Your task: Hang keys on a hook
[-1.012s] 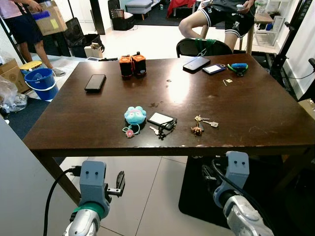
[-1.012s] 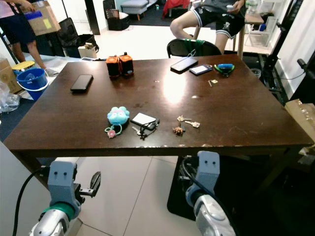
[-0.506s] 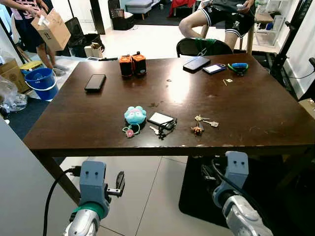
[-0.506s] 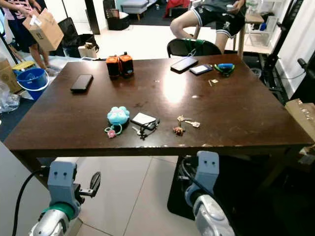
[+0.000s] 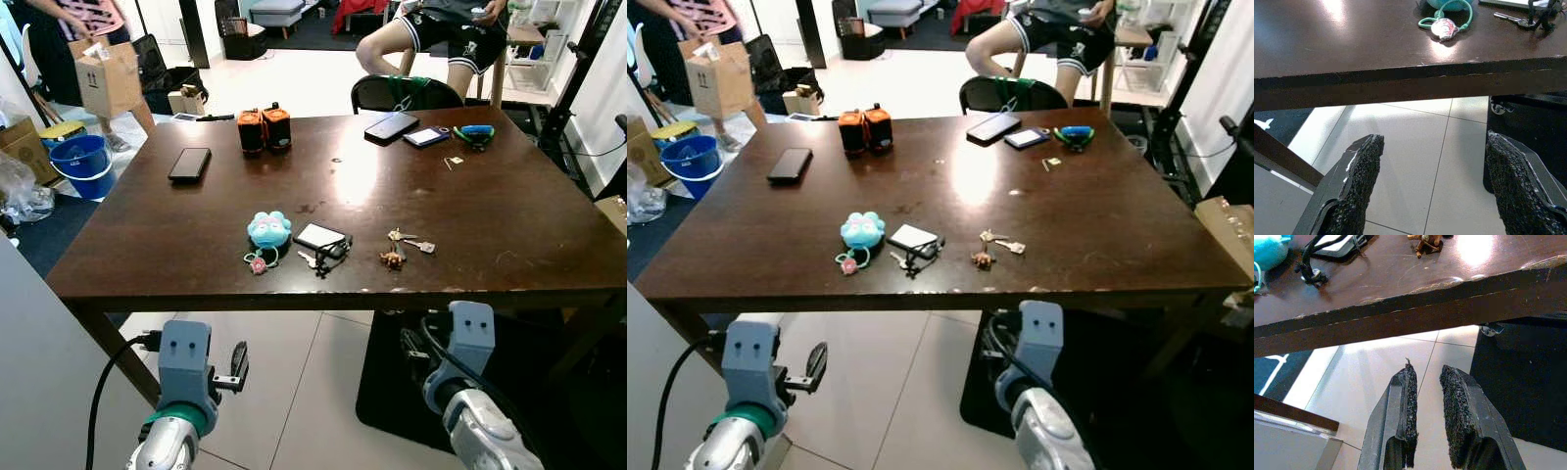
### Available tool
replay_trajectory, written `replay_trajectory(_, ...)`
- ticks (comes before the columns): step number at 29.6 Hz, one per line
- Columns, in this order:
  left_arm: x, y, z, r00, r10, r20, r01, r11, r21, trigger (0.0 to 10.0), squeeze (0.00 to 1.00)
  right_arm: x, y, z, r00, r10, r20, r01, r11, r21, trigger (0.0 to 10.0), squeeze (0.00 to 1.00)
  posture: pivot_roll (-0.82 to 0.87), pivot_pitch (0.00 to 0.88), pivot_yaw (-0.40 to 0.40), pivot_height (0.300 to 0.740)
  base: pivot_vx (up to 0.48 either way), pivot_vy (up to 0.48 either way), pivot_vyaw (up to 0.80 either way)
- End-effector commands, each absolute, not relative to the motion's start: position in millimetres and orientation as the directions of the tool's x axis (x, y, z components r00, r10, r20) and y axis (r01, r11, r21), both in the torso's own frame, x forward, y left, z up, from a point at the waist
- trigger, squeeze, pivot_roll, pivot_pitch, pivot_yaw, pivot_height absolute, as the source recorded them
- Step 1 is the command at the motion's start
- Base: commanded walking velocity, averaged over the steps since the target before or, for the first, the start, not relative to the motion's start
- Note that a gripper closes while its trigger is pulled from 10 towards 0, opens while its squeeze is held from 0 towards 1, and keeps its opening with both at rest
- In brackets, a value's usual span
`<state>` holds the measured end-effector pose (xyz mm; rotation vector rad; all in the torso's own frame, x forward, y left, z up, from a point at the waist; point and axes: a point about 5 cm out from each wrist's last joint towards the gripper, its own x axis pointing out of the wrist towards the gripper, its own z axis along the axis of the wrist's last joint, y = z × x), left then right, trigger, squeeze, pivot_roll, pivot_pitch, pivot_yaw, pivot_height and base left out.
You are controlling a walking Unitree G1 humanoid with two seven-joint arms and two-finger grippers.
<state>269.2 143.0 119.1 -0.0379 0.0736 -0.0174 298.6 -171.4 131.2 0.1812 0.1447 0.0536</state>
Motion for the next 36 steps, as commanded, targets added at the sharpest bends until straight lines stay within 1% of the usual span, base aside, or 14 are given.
replay_trajectory(1,266.1,147.9,110.8,0.993,-0.004,-0.114,0.000,0.999,-0.035,10.0,0.00,296.7,-169.5,127.8,0.985,0.077,-0.156,-0.045,0.979,0.198,10.0,0.00,-0.25,0.157,0.164,0.740,0.000,0.000,0.00)
replay_trajectory(22,266.1,146.8,110.8,0.993,-0.009,-0.117,0.005,0.999,-0.038,10.0,0.00,296.7,-170.4,128.2,0.985,0.076,-0.155,-0.044,0.979,0.199,10.0,0.00,-0.25,0.156,0.165,0.740,0.000,0.000,0.00)
replay_trajectory(25,269.8,145.4,110.7,0.993,-0.010,-0.116,0.006,0.999,-0.035,10.0,0.00,300.3,-171.5,127.8,0.984,0.078,-0.159,-0.046,0.979,0.198,10.0,0.00,-0.23,0.167,0.146,0.740,0.000,0.000,0.00)
replay_trajectory(28,271.0,144.4,110.7,0.993,-0.011,-0.115,0.007,0.999,-0.032,10.0,0.00,301.3,-172.3,127.4,0.984,0.078,-0.160,-0.045,0.979,0.198,10.0,0.00,-0.23,0.159,0.144,0.740,0.000,0.000,0.00)
replay_trajectory(36,273.0,144.3,110.7,0.993,-0.013,-0.117,0.009,1.000,-0.029,10.0,0.00,303.4,-171.5,127.2,0.984,0.078,-0.163,-0.045,0.978,0.202,10.0,0.00,-0.23,0.165,0.153,0.740,0.000,0.000,0.00)
